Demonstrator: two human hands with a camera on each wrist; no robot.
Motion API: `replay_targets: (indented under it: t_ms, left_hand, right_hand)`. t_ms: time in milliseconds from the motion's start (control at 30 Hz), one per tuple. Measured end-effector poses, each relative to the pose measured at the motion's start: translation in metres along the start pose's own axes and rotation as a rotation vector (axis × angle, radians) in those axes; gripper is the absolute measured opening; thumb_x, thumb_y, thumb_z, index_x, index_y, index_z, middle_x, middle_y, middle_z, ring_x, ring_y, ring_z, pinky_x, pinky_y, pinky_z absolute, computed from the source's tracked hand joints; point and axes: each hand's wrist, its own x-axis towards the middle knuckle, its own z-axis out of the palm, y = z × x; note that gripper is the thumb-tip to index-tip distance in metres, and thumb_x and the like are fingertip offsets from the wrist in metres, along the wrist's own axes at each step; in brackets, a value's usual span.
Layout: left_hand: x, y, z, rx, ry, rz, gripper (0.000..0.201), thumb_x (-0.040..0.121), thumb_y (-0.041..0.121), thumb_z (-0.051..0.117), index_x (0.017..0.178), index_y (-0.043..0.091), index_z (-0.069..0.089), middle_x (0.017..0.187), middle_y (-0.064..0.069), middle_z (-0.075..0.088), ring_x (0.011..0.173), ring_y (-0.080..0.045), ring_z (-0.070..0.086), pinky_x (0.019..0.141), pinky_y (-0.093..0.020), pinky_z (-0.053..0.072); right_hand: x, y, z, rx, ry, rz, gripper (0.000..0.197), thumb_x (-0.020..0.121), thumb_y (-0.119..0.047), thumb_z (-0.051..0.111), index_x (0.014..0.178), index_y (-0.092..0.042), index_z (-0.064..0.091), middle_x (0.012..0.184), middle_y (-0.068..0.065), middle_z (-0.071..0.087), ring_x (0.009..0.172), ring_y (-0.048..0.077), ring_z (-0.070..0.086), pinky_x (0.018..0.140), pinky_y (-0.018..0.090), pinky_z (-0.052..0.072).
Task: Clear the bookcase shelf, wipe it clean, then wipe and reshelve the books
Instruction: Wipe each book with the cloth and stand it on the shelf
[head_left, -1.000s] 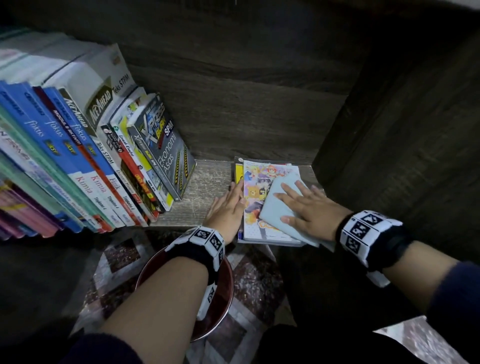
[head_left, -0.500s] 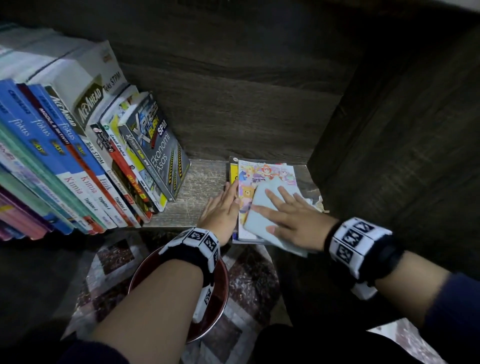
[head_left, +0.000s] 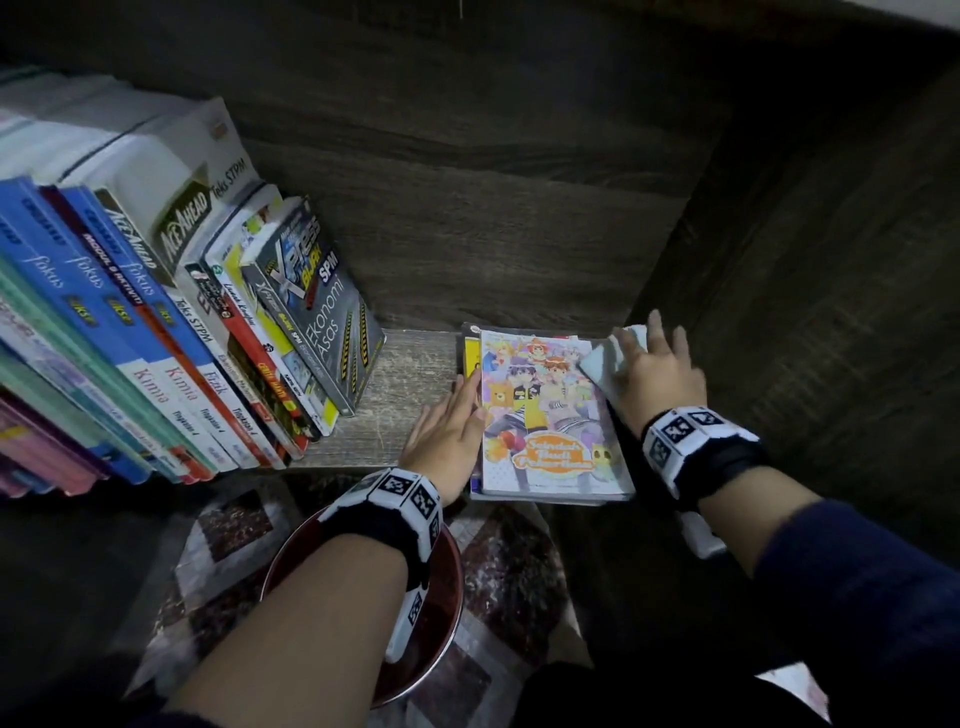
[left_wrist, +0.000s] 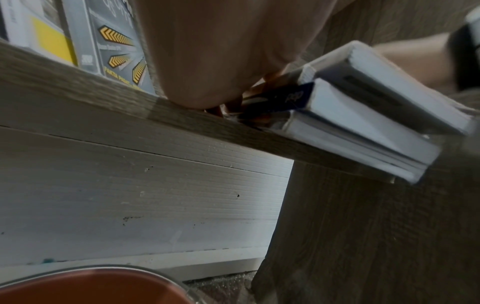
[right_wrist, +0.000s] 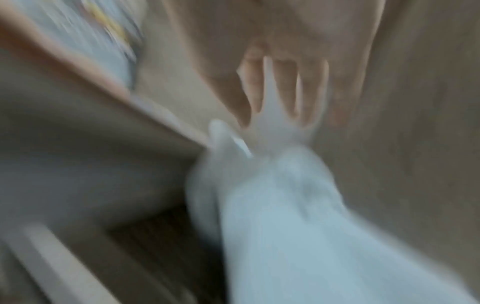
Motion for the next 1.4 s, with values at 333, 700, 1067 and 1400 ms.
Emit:
replay_targets:
  t_ms: [333, 700, 1067, 1400]
  left_hand:
    - [0.007, -0.008, 0.004, -0.152, 0.040, -0.047, 0.059, 0.102, 0.040, 0.022, 0.153, 0.037, -0.009, 0.162, 0.008, 0.005, 0.149, -0.016, 0.005, 0.122, -0.041, 0.006]
    - [-0.020, 0.027, -0.036, -0.448, 0.502, -0.107, 0.039, 0.106, 0.031, 0.027, 0.136, 0.019, 0.048, 0.118, 0.012, 0.055, 0.116, -0.015, 0.051, 0.090, -0.025, 0.034]
    - [-0.049, 0.034, -0.068, -0.622, 0.799, 0.290, 0.040, 0.103, 0.039, 0.030, 0.141, 0.048, 0.027, 0.133, 0.049, 0.034, 0.127, 0.021, 0.033, 0.106, -0.011, 0.033]
    - [-0.036, -0.025, -0.095, -0.133, 1.069, 0.301, 0.044, 0.095, 0.016, 0.055, 0.136, 0.006, 0.047, 0.127, -0.007, 0.060, 0.116, 0.006, 0.053, 0.096, -0.005, 0.039]
  right_hand:
    - [-0.043, -0.023, -0.016, 0.326, -0.253, -0.038, 0.042, 0.097, -0.028, 0.045, 0.139, -0.021, 0.045, 0.120, 0.017, 0.063, 0.113, 0.034, 0.055, 0.091, 0.033, 0.044]
    - [-0.029, -0.051, 0.006, 1.079, -0.368, 0.073, 0.024, 0.097, -0.024, 0.052, 0.121, -0.024, 0.053, 0.101, 0.010, 0.069, 0.093, 0.027, 0.067, 0.088, 0.043, 0.054]
    - [0.020, -0.140, -0.041, 1.776, -0.522, 0.220, 0.036, 0.104, -0.038, 0.033, 0.117, -0.018, 0.059, 0.089, 0.008, 0.075, 0.074, 0.021, 0.073, 0.061, 0.035, 0.056]
    - [0.070, -0.253, -0.039, 1.557, -0.435, -0.075, 0.045, 0.098, -0.046, 0.044, 0.136, -0.023, 0.050, 0.135, 0.008, 0.056, 0.119, 0.024, 0.056, 0.108, 0.041, 0.040]
